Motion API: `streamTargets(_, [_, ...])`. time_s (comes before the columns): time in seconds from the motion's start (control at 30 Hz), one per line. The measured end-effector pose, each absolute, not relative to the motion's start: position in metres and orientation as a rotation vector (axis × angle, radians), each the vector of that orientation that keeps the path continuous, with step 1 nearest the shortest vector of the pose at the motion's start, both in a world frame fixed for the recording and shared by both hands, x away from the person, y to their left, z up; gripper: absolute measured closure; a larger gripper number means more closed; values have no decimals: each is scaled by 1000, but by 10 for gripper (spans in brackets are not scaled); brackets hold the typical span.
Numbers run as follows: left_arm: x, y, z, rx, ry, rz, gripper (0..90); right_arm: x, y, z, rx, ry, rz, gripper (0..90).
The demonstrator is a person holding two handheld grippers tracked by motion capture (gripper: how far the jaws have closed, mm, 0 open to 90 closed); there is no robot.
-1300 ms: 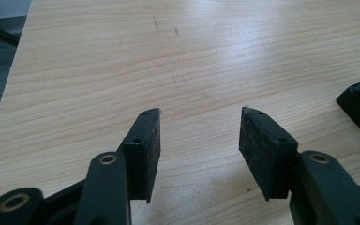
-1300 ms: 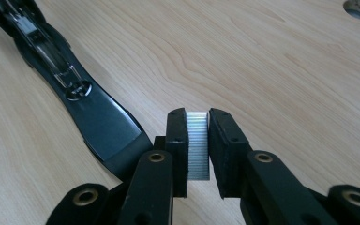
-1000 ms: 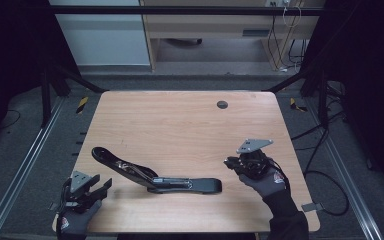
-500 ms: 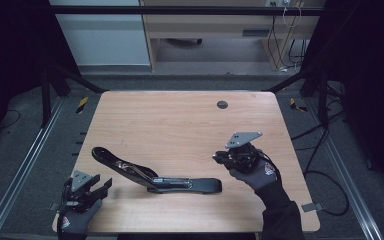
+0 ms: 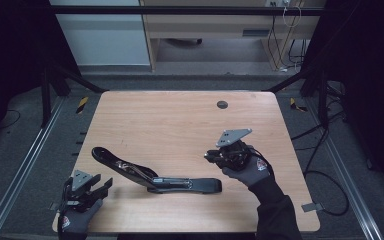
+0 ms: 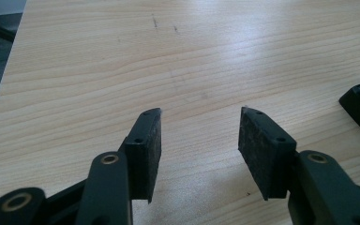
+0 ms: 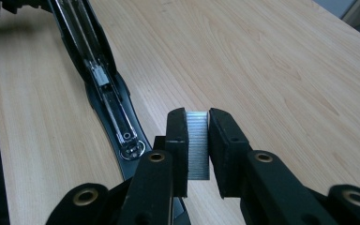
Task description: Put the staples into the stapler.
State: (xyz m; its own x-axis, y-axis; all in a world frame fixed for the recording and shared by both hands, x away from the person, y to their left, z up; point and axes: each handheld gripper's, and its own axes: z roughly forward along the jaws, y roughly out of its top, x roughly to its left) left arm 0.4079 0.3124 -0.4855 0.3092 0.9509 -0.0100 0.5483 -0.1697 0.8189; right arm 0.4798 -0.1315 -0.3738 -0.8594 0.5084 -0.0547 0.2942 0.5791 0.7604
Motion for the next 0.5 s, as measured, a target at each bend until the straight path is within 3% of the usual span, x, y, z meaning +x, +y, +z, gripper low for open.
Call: streamTargets(0.5, [406, 313, -485, 1842, 1329, 693, 493, 488, -103, -366, 540, 2598, 1150, 783])
